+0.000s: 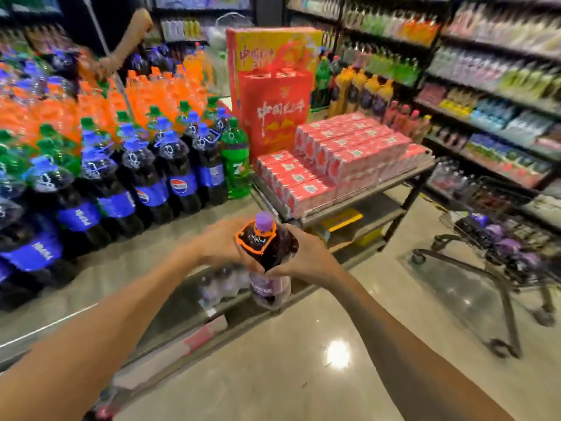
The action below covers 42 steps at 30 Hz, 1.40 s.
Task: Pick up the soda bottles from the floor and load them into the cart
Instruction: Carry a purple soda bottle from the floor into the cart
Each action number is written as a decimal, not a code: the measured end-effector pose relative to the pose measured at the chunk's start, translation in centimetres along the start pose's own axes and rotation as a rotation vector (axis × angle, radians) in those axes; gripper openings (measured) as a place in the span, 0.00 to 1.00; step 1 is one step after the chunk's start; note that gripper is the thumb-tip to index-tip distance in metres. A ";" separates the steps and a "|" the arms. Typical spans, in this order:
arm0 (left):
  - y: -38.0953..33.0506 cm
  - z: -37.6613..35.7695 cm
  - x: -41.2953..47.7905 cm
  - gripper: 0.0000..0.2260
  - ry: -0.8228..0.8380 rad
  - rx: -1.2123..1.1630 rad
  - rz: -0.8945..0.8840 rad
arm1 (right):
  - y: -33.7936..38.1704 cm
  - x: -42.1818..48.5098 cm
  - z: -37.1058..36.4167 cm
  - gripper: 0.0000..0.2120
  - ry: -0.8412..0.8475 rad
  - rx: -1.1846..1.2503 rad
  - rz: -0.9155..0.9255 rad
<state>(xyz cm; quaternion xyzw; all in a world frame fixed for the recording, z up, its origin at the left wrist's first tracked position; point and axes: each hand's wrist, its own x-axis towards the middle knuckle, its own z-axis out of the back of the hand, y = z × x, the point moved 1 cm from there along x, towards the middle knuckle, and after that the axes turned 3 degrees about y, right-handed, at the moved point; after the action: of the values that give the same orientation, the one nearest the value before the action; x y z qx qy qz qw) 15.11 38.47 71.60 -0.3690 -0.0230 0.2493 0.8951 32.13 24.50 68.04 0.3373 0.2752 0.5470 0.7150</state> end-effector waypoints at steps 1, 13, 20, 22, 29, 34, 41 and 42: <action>-0.9 -0.5 1.4 0.37 0.012 -0.025 -0.025 | -1.0 0.0 1.2 0.43 -0.021 -0.006 -0.017; -9.7 -5.0 20.9 0.36 0.338 -0.075 -0.342 | -10.5 -1.2 13.9 0.42 -0.355 0.073 -0.238; -14.5 -7.1 31.6 0.36 0.557 -0.080 -0.526 | -13.9 -1.0 19.1 0.40 -0.597 0.098 -0.397; -16.4 -7.4 34.1 0.35 0.623 -0.058 -0.574 | -14.7 -1.2 20.4 0.40 -0.663 0.119 -0.439; -21.7 -9.9 41.0 0.37 0.727 -0.009 -0.722 | -17.7 -1.7 25.0 0.42 -0.791 0.112 -0.544; -25.3 -12.4 45.4 0.35 0.761 -0.013 -0.762 | -20.8 -2.1 28.6 0.41 -0.854 0.120 -0.567; -30.6 -16.6 51.9 0.34 0.817 -0.009 -0.764 | -27.0 -2.5 35.0 0.42 -0.875 0.135 -0.568; -31.3 -17.1 52.8 0.34 0.821 -0.013 -0.764 | -27.8 -2.5 36.0 0.42 -0.866 0.135 -0.570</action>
<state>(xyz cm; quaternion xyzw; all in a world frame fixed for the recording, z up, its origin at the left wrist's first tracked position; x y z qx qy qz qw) 78.64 32.93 72.65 -0.4067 0.1936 -0.2570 0.8550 75.59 10.72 68.66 0.4895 0.0696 0.1221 0.8606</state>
